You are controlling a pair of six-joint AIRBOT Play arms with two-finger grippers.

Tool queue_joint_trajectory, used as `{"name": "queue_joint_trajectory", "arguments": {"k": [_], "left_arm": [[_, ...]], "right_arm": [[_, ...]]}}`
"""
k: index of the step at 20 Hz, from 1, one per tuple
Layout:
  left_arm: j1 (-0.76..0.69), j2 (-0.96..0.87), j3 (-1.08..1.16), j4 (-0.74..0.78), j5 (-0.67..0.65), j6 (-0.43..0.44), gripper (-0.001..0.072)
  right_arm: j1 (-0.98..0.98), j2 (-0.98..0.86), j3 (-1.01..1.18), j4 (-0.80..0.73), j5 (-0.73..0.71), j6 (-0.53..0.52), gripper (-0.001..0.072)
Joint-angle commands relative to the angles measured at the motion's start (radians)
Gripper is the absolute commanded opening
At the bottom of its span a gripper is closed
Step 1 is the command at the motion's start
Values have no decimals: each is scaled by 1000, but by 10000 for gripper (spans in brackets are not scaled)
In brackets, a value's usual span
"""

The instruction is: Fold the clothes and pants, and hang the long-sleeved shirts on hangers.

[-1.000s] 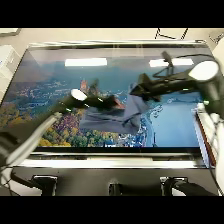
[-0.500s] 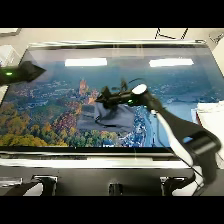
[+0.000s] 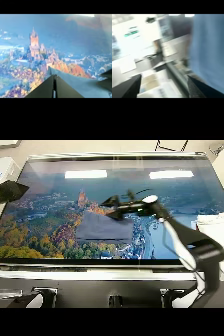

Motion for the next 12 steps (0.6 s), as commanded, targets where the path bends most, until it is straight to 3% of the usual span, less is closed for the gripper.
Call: {"name": "queue_joint_trajectory", "arguments": {"k": [1,2,4,7,10,11,12], "left_arm": [[5,7,-20,10,-2,0,22],[5,7,-20,10,-2,0,22],[5,7,-20,10,-2,0,22],[3,7,-20,10,-2,-21,22],[3,7,-20,10,-2,-40,22],[3,7,-20,10,-1,-54,22],[3,7,-20,9,-2,-54,22]], "right_arm": [[-198,113,-5,-650,229,233,692],[-222,126,-28,-782,272,288,692],[-231,131,-128,-803,244,299,690],[-199,116,-288,-543,65,137,674],[-173,68,-332,-347,34,-10,669],[-167,56,-332,-310,21,-37,647],[-161,50,-332,-278,-6,-49,540]]}}
